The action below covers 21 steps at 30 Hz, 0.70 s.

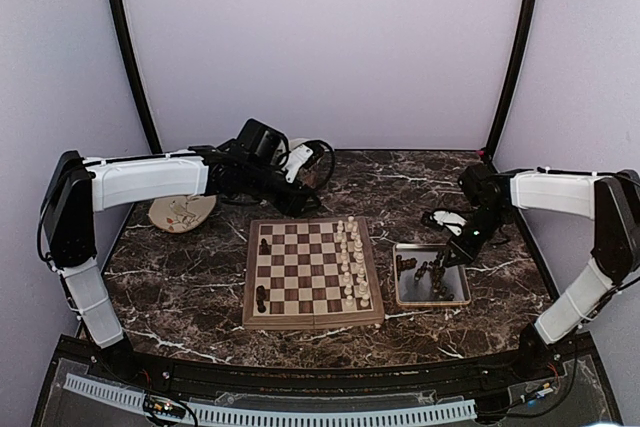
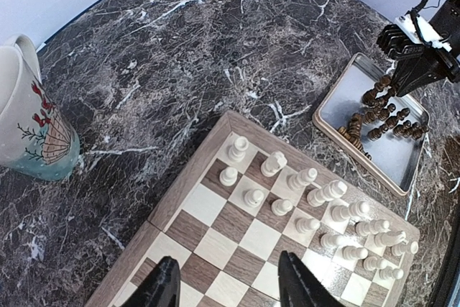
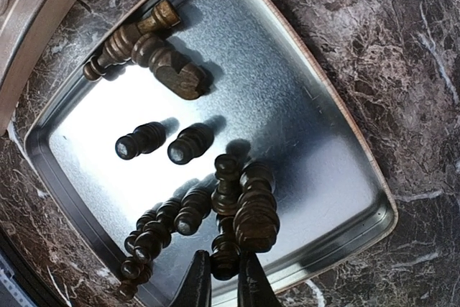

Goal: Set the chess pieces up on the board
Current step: Pick up the queen from the storage box.

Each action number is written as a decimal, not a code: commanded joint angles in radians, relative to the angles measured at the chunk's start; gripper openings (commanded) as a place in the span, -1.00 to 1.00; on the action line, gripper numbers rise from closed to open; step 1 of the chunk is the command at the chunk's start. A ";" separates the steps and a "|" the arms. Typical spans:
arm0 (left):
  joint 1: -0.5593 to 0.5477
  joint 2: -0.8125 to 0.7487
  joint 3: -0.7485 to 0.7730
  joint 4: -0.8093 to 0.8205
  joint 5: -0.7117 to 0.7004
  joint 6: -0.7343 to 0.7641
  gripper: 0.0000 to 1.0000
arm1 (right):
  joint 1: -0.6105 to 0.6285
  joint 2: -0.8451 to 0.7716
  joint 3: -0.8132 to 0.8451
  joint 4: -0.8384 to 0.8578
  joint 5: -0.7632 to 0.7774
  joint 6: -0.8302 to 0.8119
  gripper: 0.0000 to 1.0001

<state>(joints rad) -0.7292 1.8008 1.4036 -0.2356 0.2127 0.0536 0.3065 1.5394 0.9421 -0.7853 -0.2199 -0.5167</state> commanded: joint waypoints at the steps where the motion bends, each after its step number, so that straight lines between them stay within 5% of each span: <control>1: -0.010 -0.008 0.024 -0.015 0.003 0.016 -0.03 | -0.040 0.026 0.011 -0.012 -0.059 -0.027 -0.96; 21: -0.027 0.000 0.026 -0.019 0.006 0.022 -0.02 | -0.255 0.142 0.143 -0.239 -0.385 -0.165 -0.99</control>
<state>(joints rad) -0.7475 1.8011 1.4040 -0.2363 0.2134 0.0612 0.0605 1.7004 1.0512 -0.9546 -0.5346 -0.6518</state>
